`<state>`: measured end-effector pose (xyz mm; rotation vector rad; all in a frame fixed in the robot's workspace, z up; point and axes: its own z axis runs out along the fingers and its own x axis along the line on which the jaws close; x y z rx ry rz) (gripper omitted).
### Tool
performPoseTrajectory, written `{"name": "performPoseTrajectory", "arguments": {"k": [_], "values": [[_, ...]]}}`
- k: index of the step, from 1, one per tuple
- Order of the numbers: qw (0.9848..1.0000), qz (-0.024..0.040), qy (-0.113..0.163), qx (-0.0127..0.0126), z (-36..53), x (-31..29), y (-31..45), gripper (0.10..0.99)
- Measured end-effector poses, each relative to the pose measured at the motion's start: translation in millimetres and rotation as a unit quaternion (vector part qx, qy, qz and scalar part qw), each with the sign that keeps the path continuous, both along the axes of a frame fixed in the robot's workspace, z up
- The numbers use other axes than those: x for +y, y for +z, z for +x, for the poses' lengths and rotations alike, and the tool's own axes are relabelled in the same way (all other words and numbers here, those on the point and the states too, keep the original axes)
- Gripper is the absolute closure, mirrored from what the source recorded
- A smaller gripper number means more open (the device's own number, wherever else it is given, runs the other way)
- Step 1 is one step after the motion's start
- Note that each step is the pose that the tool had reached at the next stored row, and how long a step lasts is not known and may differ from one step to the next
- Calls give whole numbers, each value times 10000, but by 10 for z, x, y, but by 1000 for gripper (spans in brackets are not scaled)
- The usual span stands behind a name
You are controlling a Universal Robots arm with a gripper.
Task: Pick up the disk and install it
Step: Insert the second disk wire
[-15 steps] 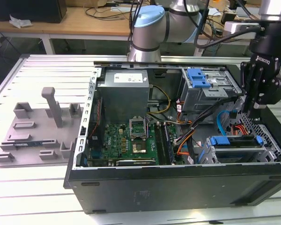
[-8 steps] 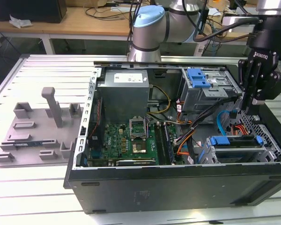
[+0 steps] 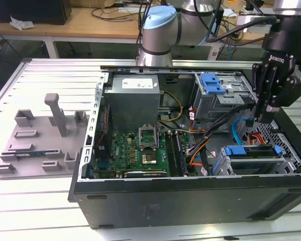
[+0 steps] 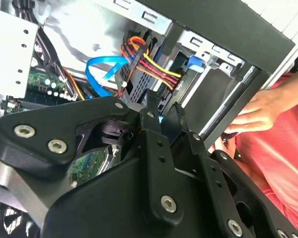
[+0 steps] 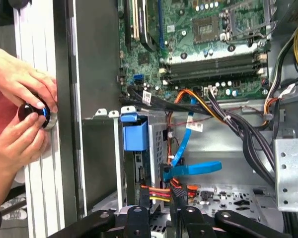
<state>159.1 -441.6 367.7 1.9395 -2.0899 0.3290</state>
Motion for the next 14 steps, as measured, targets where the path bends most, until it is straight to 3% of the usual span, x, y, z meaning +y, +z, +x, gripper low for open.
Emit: {"name": "performPoseTrajectory", "arguments": {"k": [1,7,9,12,14], "values": [[10000,0,-9,22,0,1,-1,784],[10000,3,-2,15,-101,0,-4,784],[10000,3,6,6,-120,0,-8,784],[10000,2,37,-37,-169,5,-30,784],[10000,3,46,-41,-193,8,-35,784]]}}
